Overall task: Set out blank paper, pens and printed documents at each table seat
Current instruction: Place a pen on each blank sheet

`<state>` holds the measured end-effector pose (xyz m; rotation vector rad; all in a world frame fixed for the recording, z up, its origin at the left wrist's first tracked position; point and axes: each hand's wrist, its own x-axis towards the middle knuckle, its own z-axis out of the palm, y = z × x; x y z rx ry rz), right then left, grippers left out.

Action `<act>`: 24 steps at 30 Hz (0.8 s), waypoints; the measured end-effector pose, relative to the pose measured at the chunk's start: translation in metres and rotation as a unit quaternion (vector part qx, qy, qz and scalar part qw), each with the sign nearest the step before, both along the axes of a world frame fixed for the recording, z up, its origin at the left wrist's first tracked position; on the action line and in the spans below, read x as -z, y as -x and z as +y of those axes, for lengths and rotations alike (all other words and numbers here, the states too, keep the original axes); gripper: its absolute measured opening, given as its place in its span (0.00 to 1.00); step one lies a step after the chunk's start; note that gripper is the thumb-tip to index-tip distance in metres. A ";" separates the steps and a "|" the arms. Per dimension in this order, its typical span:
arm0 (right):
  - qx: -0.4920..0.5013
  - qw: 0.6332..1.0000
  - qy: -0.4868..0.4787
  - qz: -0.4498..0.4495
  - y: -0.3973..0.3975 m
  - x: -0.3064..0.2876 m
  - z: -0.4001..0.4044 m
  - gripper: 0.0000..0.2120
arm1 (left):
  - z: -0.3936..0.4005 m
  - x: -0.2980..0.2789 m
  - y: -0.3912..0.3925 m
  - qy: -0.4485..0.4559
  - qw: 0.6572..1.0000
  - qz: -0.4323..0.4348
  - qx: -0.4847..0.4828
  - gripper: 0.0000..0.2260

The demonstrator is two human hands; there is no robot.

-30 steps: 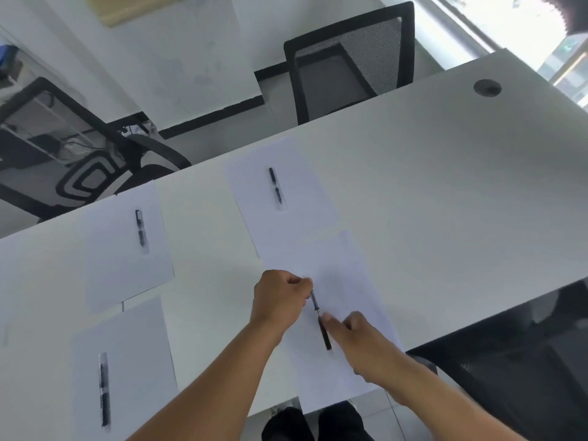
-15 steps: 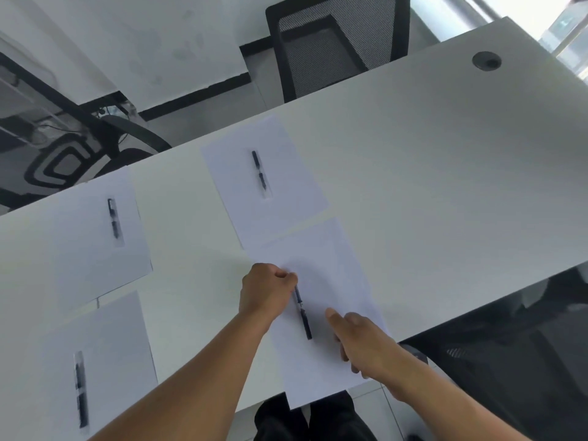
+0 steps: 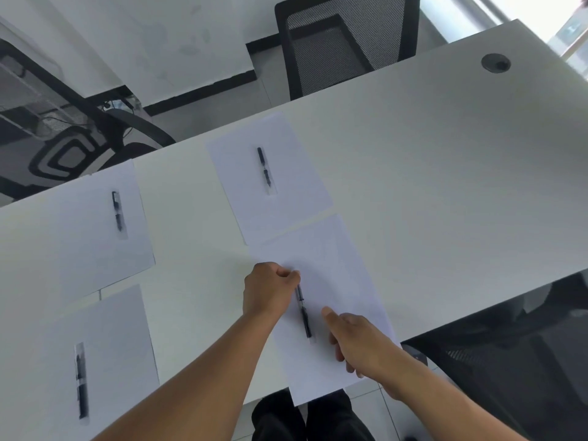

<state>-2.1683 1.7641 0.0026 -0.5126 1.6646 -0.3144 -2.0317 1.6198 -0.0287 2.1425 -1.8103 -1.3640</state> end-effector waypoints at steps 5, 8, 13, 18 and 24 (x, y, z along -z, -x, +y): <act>-0.001 1.000 0.010 0.002 -0.003 -0.003 0.000 0.25 | 0.001 -0.003 -0.003 0.015 1.000 -0.001 0.011 0.13; 0.001 1.000 0.019 0.006 -0.004 -0.006 0.001 0.26 | 0.001 -0.009 -0.005 0.019 1.000 0.004 0.014 0.11; -0.003 1.000 0.020 0.009 -0.007 -0.012 0.002 0.33 | 0.004 -0.022 -0.010 0.028 0.999 0.011 0.016 0.09; -0.004 1.000 0.024 0.011 -0.010 -0.022 -0.002 0.32 | 0.009 -0.035 -0.016 0.038 0.999 0.018 0.015 0.10; -0.026 0.999 0.038 0.026 -0.019 -0.036 -0.007 0.32 | 0.019 -0.050 -0.027 0.052 0.998 0.026 0.016 0.09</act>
